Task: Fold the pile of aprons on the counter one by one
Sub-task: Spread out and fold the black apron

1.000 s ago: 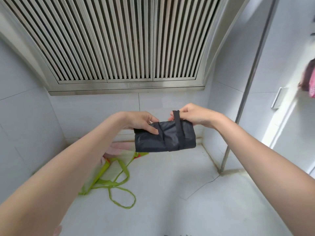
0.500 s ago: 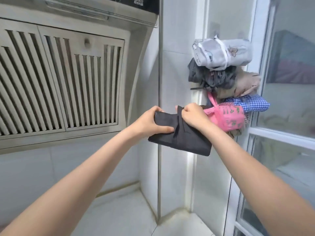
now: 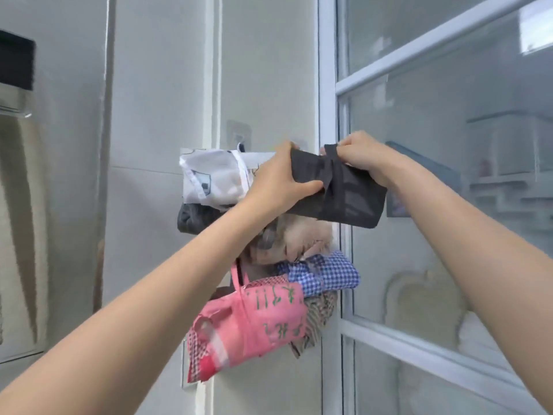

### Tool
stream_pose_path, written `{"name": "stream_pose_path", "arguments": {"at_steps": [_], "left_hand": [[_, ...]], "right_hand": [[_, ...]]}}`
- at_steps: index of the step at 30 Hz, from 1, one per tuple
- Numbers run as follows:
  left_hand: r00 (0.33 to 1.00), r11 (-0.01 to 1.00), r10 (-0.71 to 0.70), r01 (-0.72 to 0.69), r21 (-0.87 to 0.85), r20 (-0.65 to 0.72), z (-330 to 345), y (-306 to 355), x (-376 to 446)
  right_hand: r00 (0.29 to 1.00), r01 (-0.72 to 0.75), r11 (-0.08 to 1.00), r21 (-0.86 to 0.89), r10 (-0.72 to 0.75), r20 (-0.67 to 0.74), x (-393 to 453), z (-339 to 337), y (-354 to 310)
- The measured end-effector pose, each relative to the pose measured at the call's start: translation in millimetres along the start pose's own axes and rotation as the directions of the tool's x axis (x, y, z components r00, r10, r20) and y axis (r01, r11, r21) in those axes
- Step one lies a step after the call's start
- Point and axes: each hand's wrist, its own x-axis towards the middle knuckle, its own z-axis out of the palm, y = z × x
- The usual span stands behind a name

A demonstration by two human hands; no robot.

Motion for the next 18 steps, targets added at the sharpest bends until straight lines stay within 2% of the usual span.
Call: {"name": "stream_pose_path", "arguments": {"at_steps": [3,5,8,11,14,18], "left_hand": [[0.995,0.979,0.059,-0.043,0.198,-0.077,21,17,47],[0.997,0.931,0.052,-0.028,0.363,-0.055,22,20,77],[0.995,0.876,-0.056,0.01,0.482,0.082,21,17,117],[0.976,0.747,-0.13,-0.019,0.665,0.174,26,4,139],[0.969,0.61,-0.189,-0.011,0.792,0.158,35,-15,148],[0.948,0.539,-0.299,0.072,0.839,0.111,36,-36,149]], "right_hand": [[0.999,0.039,0.998,-0.058,-0.039,-0.006,37,-31,8],[0.998,0.062,0.994,-0.094,-0.063,-0.004,61,-41,10],[0.996,0.091,0.985,-0.149,-0.092,0.003,96,-52,17],[0.993,0.115,0.959,-0.259,-0.117,0.009,125,-44,28],[0.992,0.122,0.947,-0.296,-0.126,0.008,146,-20,39],[0.995,0.065,0.949,-0.31,-0.087,-0.057,161,25,54]]}}
